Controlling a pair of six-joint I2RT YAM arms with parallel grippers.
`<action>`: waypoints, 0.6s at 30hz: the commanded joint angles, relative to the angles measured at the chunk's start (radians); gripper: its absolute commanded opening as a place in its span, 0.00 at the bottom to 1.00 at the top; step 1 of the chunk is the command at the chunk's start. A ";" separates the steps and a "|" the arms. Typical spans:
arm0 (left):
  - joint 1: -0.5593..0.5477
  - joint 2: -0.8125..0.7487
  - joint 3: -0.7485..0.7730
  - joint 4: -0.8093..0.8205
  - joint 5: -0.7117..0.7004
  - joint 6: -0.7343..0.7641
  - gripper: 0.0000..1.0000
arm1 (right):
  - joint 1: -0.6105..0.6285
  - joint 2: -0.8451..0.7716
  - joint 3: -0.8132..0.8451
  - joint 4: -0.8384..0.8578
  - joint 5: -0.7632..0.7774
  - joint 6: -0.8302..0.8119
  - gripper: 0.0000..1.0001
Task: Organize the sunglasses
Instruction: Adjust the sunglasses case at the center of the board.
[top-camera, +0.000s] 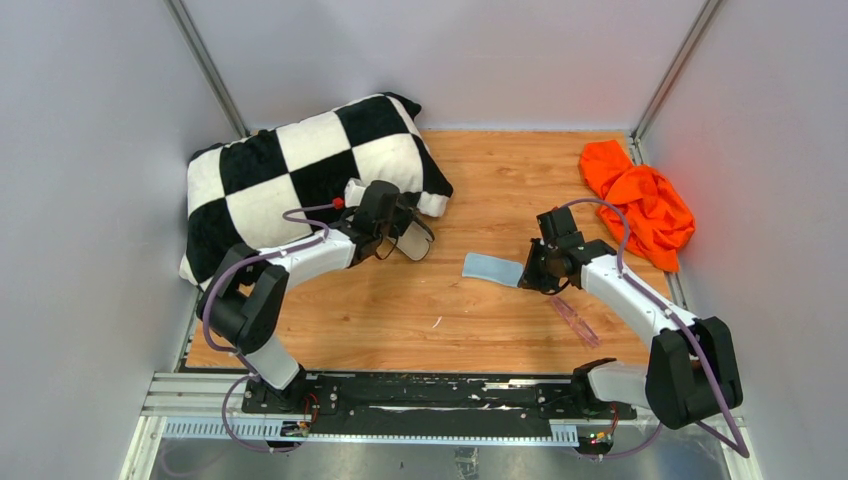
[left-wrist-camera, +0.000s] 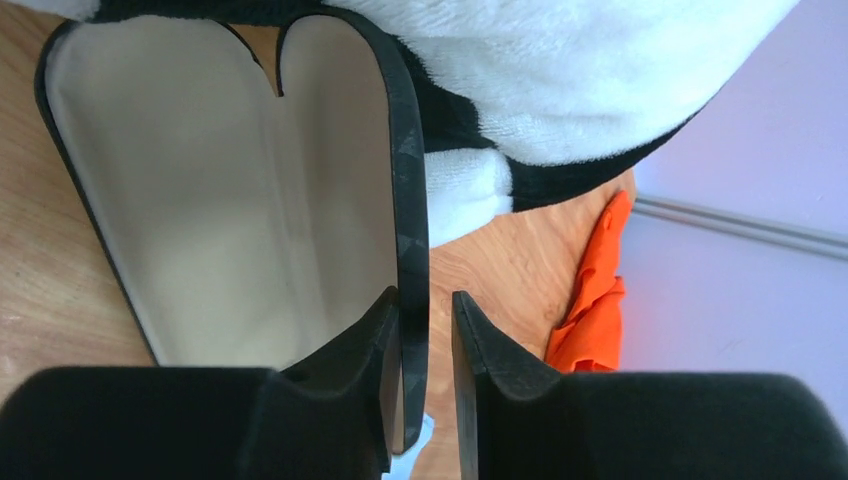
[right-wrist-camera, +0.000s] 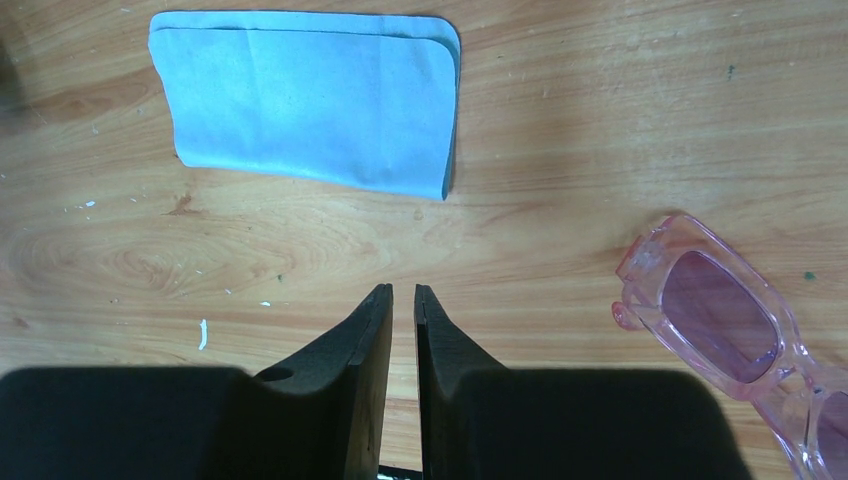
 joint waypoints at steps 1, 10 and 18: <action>0.001 0.017 -0.016 0.050 -0.004 -0.021 0.31 | -0.012 -0.010 -0.016 -0.026 0.017 -0.020 0.20; 0.001 -0.040 0.005 0.060 0.042 0.081 0.47 | -0.013 -0.003 -0.012 -0.023 0.020 -0.022 0.20; 0.001 -0.209 -0.073 0.036 0.001 0.299 0.48 | -0.013 0.014 -0.004 -0.015 0.014 -0.022 0.20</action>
